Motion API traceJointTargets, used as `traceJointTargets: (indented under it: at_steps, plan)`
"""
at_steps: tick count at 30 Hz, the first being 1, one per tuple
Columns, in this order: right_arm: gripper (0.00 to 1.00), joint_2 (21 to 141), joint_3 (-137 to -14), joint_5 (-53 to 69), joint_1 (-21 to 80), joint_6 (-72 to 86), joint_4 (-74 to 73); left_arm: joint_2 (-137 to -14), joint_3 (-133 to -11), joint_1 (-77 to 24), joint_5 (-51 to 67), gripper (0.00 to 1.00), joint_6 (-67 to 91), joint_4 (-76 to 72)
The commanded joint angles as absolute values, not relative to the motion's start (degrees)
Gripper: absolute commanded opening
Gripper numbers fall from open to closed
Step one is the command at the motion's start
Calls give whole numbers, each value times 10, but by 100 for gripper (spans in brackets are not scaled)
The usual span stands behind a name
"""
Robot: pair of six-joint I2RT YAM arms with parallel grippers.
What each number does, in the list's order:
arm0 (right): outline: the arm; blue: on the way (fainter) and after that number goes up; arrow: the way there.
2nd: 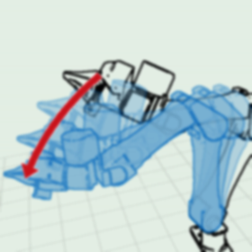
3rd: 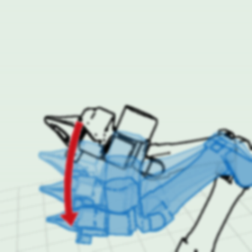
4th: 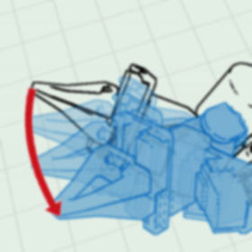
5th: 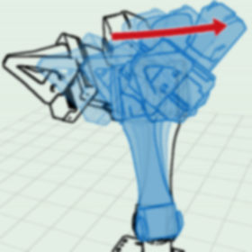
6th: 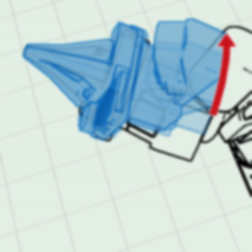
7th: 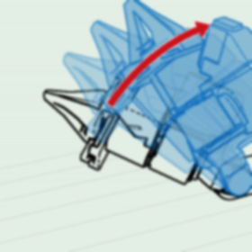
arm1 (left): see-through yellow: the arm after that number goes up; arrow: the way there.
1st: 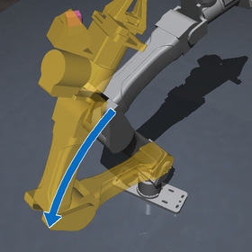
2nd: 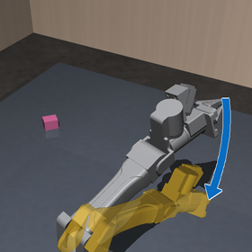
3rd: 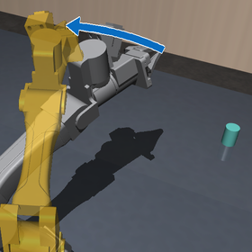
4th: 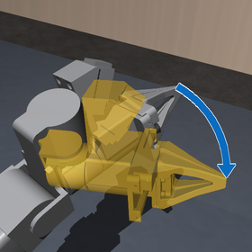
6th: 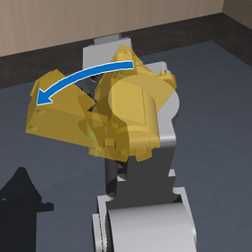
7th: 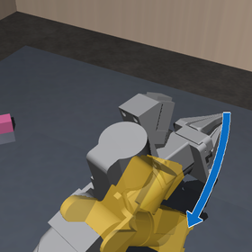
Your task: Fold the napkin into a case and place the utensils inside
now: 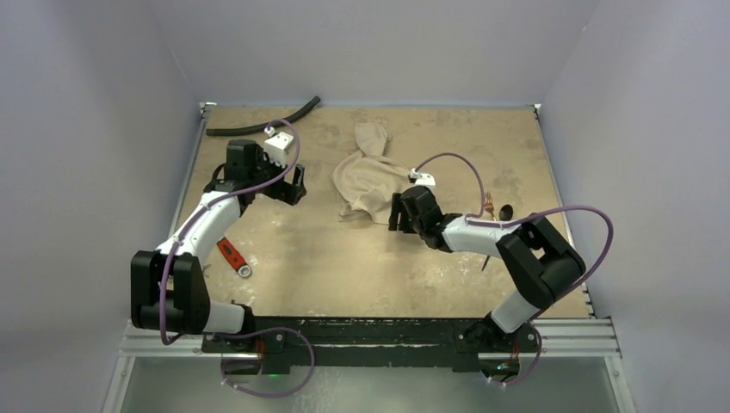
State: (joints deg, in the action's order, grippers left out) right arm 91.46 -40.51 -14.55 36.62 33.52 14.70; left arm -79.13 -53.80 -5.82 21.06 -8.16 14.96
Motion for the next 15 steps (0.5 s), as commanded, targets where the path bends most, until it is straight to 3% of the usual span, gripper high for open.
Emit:
traceJointTargets:
  at_steps: [1, 5, 7, 8, 10, 12, 15]
  plan:
    - [69, 946, -438, -205, 394, 359, 96, -797, -561, -62, 210, 99, -92, 155]
    - [61, 961, -435, -232, 410, 382, 88, -799, -562, -63, 215, 99, -93, 156]
    - [51, 965, -435, -244, 410, 390, 85, -801, -560, -66, 216, 99, -96, 157]
    - [43, 965, -437, -251, 411, 393, 81, -802, -560, -68, 217, 99, -97, 160]
    - [15, 953, -447, -264, 410, 393, 70, -803, -560, -71, 220, 99, -101, 165]
    - [1, 936, -468, -270, 410, 384, 53, -803, -559, -75, 226, 99, -108, 170]
    - [0, 906, -509, -290, 410, 353, 21, -803, -555, -92, 229, 99, -113, 169]
